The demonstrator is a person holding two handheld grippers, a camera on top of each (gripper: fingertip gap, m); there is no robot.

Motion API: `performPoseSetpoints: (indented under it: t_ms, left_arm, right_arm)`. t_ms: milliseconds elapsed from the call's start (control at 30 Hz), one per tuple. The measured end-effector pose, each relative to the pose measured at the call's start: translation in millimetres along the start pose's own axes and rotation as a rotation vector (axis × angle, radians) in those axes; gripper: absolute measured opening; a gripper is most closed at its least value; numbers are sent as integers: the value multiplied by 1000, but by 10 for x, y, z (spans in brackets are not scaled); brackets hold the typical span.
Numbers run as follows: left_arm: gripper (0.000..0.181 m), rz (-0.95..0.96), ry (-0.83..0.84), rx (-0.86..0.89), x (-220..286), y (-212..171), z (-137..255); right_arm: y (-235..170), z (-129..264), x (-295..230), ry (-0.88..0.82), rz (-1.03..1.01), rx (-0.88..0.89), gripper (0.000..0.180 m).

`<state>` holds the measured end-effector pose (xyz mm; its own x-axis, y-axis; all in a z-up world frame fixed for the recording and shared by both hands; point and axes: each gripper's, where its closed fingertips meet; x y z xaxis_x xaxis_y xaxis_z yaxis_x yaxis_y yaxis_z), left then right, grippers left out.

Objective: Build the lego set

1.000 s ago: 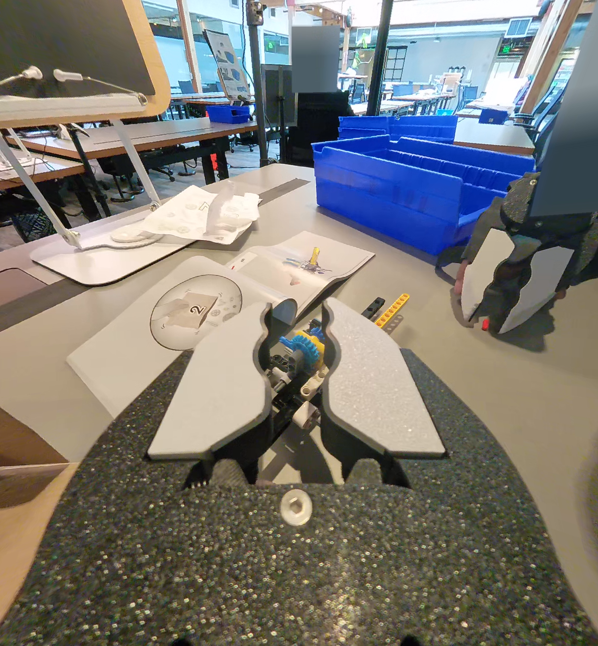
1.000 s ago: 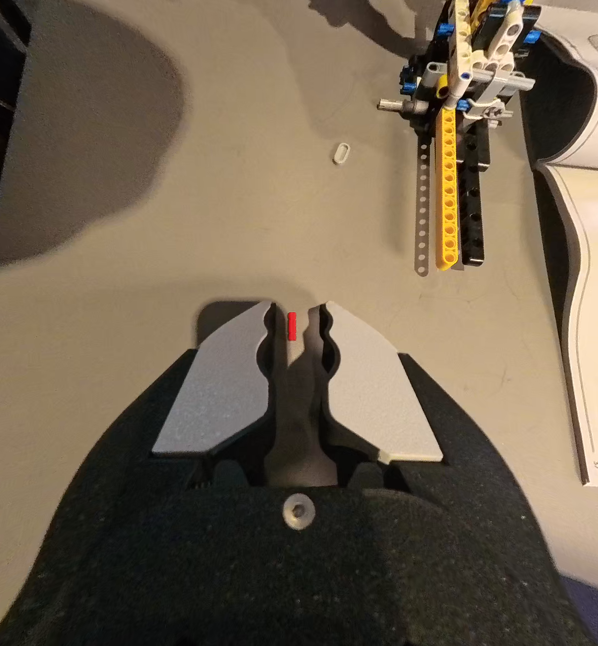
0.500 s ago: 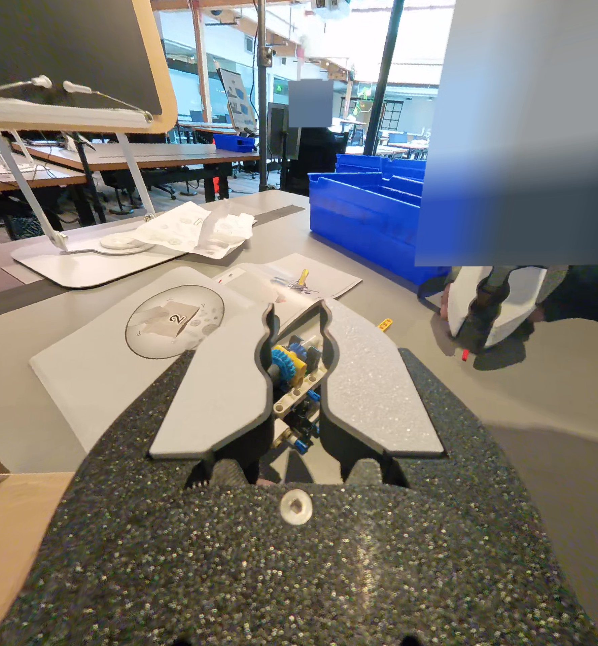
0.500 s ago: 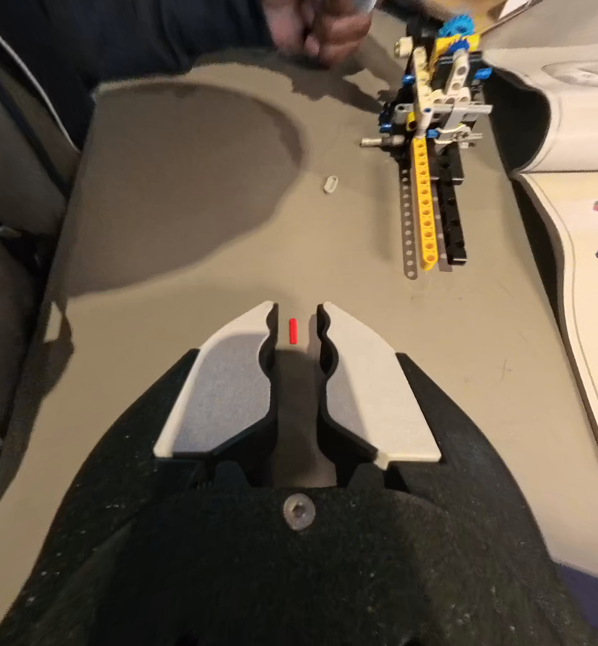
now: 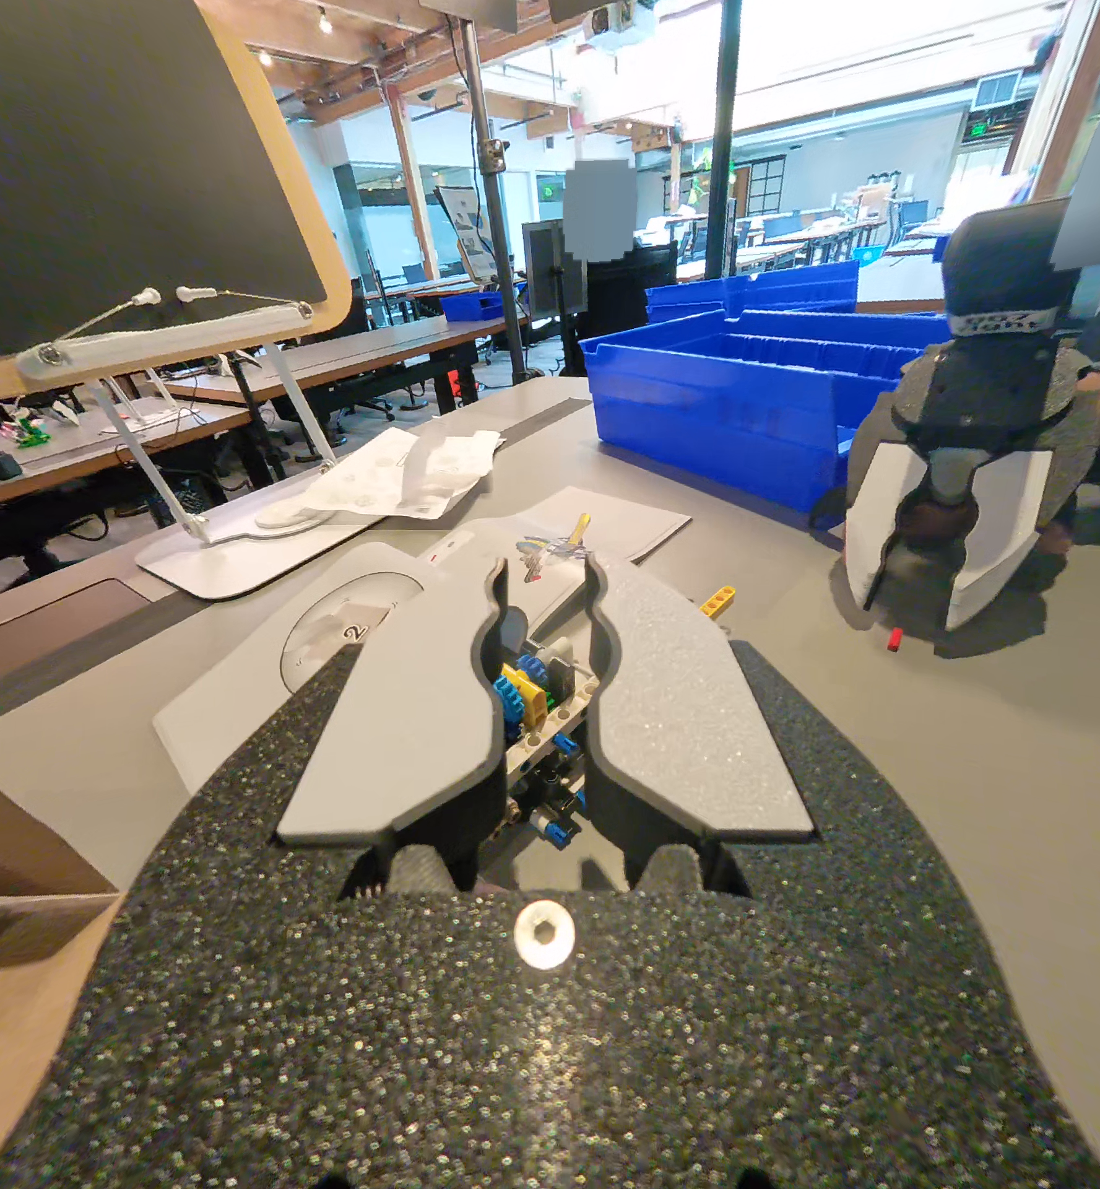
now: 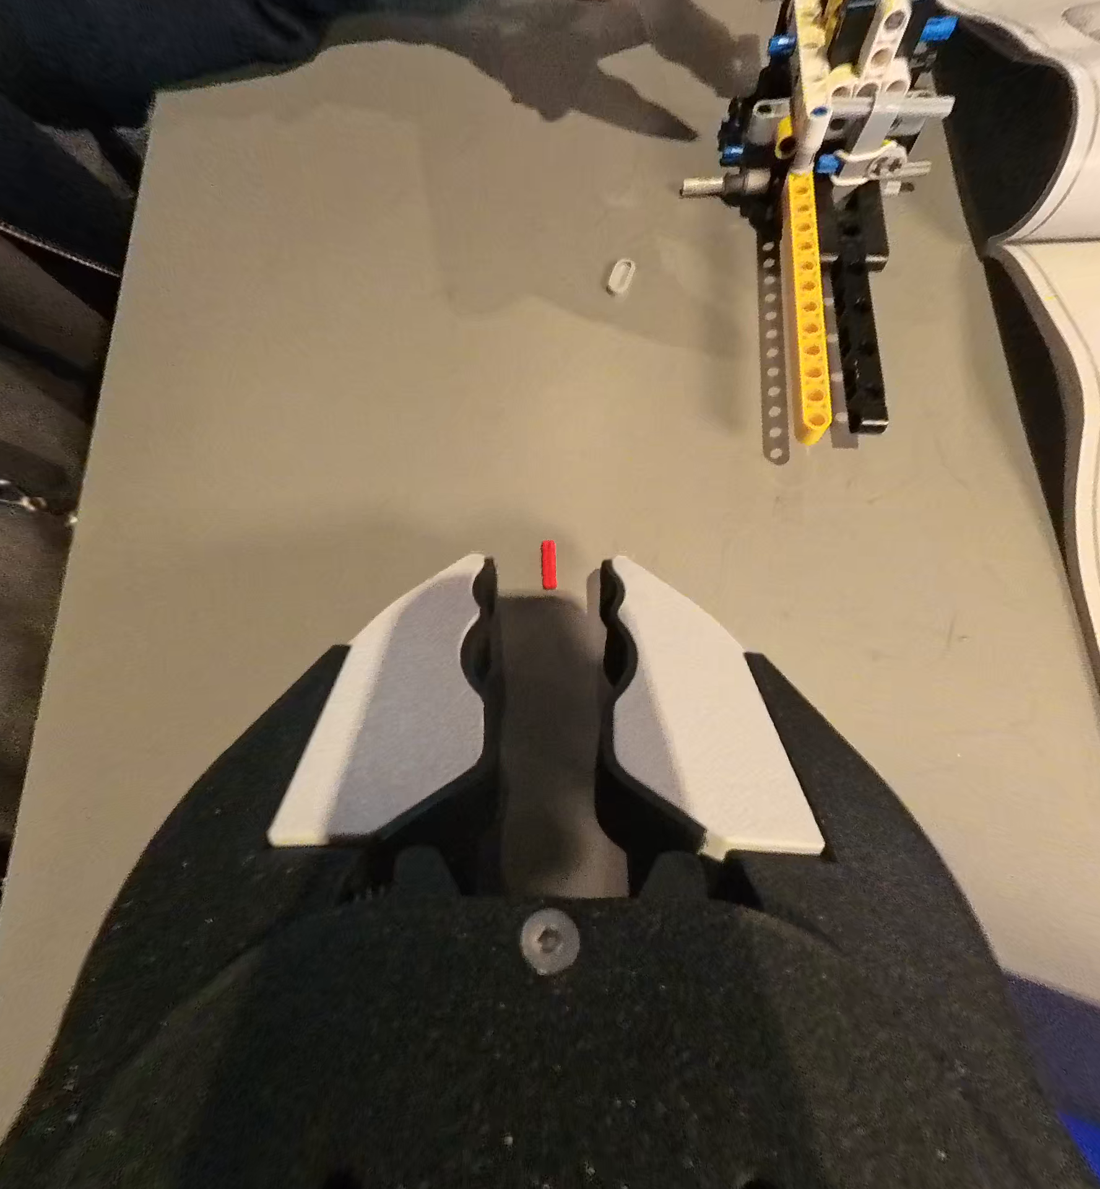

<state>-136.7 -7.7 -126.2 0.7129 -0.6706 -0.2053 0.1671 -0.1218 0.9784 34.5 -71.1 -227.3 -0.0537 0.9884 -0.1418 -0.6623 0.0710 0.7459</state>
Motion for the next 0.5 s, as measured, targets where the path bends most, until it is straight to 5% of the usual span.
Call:
performPoseSetpoints:
  t_ms: [33, 500]
  left_arm:
    - [22, 1, -2, 1, 3, 7, -1]
    - [22, 3, -86, 12, 209, 114, -18]
  right_arm:
    - [-19, -2, 1, 1, -2, -12, 31]
    - [-69, -74, 18, -6, 9, -82, 17]
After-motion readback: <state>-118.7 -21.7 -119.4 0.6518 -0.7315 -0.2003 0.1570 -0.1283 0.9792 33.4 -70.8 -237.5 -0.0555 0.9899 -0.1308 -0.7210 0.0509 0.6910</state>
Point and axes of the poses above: each gripper's, where its closed fingertips meet, z back along the fingers, y out of its top, x = y × z across the jaws, and after that the axes turned 6 degrees about -z, right-handed
